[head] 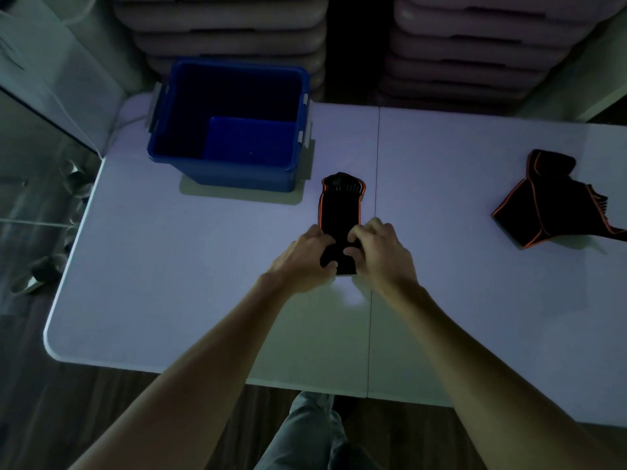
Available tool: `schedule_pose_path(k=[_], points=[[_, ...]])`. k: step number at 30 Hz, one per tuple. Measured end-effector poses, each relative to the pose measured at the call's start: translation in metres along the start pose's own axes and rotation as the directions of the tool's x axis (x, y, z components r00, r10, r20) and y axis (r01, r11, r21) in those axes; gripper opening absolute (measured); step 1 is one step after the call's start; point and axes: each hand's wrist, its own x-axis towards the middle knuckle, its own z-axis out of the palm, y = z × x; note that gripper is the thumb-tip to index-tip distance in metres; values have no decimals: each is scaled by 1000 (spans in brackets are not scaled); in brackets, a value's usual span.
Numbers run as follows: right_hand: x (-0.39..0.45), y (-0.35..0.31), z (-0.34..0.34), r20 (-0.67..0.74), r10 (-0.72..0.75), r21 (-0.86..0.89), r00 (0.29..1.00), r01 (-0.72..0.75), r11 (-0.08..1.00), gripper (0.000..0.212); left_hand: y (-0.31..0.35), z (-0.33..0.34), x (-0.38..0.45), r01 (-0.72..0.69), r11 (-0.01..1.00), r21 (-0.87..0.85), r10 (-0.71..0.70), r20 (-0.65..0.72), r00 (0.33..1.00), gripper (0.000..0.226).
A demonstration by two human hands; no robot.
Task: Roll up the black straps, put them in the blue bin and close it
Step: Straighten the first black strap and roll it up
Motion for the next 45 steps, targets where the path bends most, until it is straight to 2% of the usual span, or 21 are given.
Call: schedule_pose_path(k=[3, 6, 8, 10, 13, 15, 17, 20, 23, 27, 29, 31, 34, 36, 38, 40, 43, 45], points=[[-4, 8, 8, 6, -134, -21, 991, 134, 991, 27, 1, -4, 8, 0, 1000, 11, 0, -3, 1000, 40], [-9, 16, 12, 114, -156, -49, 981, 162, 986, 57, 1, -8, 13, -9, 999, 34, 9, 6, 1000, 39], [-9, 17, 13, 107, -153, -75, 983, 161, 984, 65, 1, -9, 14, -11, 999, 43, 10, 14, 1000, 37], [-6, 14, 13, 84, -136, -27, 987, 139, 990, 54, 3, -10, 12, 10, 1000, 27, -10, -10, 1000, 38], [8, 11, 10, 131, -97, 74, 987, 88, 993, 36, 3, -10, 6, 33, 999, -30, -34, -45, 998, 39], [19, 9, 3, 172, -82, 106, 982, 64, 992, 35, 3, -12, 6, 43, 997, -59, -46, -49, 998, 43], [28, 6, -5, 205, 0, 174, 979, -36, 984, 37, 2, -12, 9, 51, 993, -103, -58, -66, 996, 46], [36, 5, -8, 236, 153, 244, 959, -211, 947, 29, 5, -13, 19, 91, 976, -198, -114, -107, 988, 47], [42, 5, -4, 152, 240, 214, 959, -269, 939, 25, 8, -11, 35, 158, 923, -352, -224, -157, 962, 49], [40, 6, -4, 33, 368, 169, 929, -368, 914, 35, 18, -11, 50, 286, 849, -445, -375, -125, 919, 62], [39, 13, -6, -93, 373, 187, 923, -351, 917, 36, 25, -12, 58, 372, 809, -455, -460, -95, 883, 67], [42, 22, -9, -146, 349, 227, 926, -312, 923, 42, 30, -15, 66, 452, 766, -457, -538, -72, 840, 72], [54, 34, -16, 22, 313, 321, 949, -303, 897, 63, 36, -19, 73, 538, 708, -459, -613, -18, 790, 61], [64, 39, -17, 134, 292, 315, 947, -320, 894, 69, 40, -20, 75, 565, 670, -481, -636, 19, 771, 52], [72, 38, -19, 169, 288, 322, 942, -329, 888, 62, 43, -19, 77, 571, 612, -547, -652, 60, 756, 48], [76, 33, -23, 201, 297, 353, 934, -351, 867, 49, 43, -18, 77, 564, 567, -600, -665, 71, 744, 53], [73, 18, -23, 257, 253, 379, 933, -338, 862, 46, 37, -19, 69, 548, 557, -624, -679, 39, 733, 64], [70, 2, -19, 253, 223, 400, 941, -312, 862, 45, 28, -22, 56, 531, 555, -640, -690, 2, 724, 57]])
